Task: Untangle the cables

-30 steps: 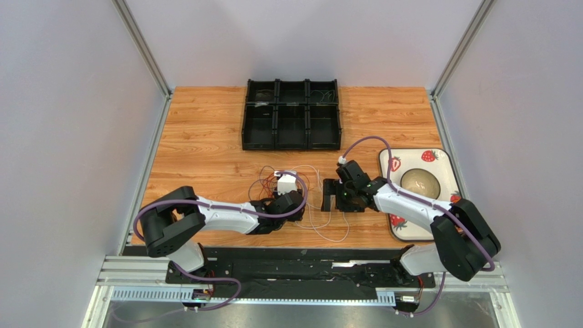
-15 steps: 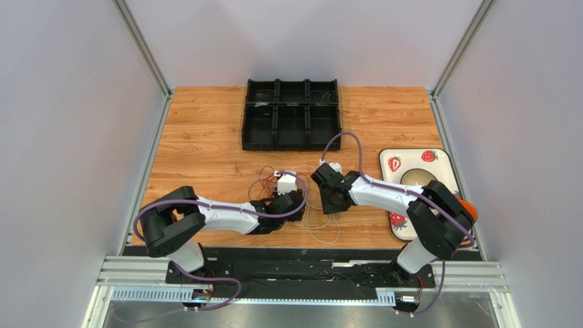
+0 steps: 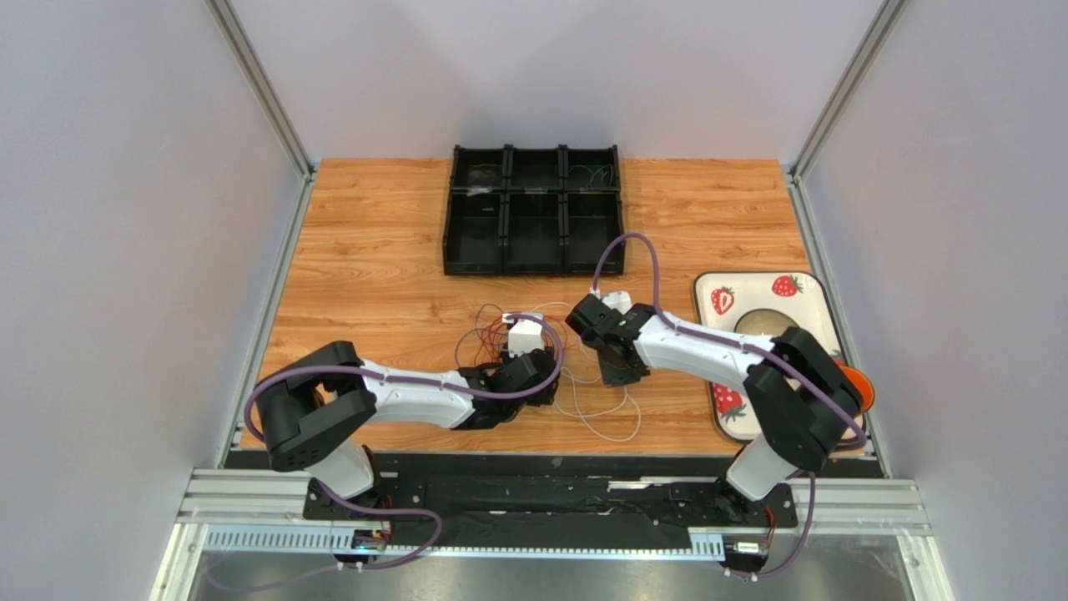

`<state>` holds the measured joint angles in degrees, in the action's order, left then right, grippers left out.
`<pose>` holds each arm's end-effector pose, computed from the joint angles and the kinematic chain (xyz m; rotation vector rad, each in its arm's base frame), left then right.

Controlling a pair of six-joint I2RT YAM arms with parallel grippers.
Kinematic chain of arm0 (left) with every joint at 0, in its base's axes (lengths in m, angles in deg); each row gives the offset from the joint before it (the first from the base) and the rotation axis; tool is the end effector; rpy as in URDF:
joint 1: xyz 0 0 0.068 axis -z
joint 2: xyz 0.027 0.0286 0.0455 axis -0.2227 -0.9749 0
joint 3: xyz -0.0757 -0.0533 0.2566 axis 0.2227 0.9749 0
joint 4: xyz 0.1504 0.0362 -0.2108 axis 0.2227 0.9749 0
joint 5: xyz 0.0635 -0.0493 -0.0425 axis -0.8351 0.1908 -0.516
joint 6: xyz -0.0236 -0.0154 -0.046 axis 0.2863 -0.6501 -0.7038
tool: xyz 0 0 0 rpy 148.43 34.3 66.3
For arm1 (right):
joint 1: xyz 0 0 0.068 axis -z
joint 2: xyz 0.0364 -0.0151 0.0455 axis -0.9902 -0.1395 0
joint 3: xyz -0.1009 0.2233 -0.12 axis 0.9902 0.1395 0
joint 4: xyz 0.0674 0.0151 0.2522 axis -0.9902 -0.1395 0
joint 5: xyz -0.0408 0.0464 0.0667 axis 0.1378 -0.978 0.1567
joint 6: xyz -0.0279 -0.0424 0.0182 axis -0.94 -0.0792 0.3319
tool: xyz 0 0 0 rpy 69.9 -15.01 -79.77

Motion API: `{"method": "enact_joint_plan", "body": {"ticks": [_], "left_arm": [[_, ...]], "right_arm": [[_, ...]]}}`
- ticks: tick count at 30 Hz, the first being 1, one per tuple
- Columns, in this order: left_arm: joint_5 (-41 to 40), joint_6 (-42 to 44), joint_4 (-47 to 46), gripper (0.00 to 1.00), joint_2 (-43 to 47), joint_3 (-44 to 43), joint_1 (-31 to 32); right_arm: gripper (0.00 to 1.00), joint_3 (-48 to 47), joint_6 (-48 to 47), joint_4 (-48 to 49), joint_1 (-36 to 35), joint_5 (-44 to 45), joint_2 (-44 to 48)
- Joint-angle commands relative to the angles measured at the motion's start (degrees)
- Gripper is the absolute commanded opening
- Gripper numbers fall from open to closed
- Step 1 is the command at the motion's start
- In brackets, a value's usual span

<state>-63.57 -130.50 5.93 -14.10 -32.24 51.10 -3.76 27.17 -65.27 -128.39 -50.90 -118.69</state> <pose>0.1435 -0.2547 0.1437 0.0552 2.3004 -0.4372 0.1983 0.1913 0.1699 -0.2767 2.7843 -0.2290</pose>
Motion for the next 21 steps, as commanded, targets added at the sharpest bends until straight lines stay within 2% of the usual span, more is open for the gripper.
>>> {"method": "enact_joint_plan", "body": {"ticks": [1, 7, 10, 15, 21], "left_arm": [[0.52, 0.19, 0.93, 0.50, 0.34, -0.28, -0.24], [0.61, 0.28, 0.84, 0.50, 0.08, -0.28, -0.24], [0.61, 0.27, 0.93, 0.50, -0.01, -0.45, -0.24], [0.78, 0.28, 1.01, 0.50, -0.27, -0.54, -0.16], [0.96, 0.45, 1.02, 0.50, -0.45, -0.81, -0.24]], "right_arm": [[0.00, -6.06, -2.07, -5.28, 3.60, 5.76, 8.59], [0.00, -13.88, -6.81, -9.07, 9.49, 6.99, 19.74], [0.00, -19.77, -9.36, -9.25, 11.69, 8.74, 22.48], [0.00, -33.13, -12.35, -10.31, 15.82, 8.84, 22.75], [0.00, -46.13, -14.99, -9.78, 16.97, 8.84, 17.75]]}}
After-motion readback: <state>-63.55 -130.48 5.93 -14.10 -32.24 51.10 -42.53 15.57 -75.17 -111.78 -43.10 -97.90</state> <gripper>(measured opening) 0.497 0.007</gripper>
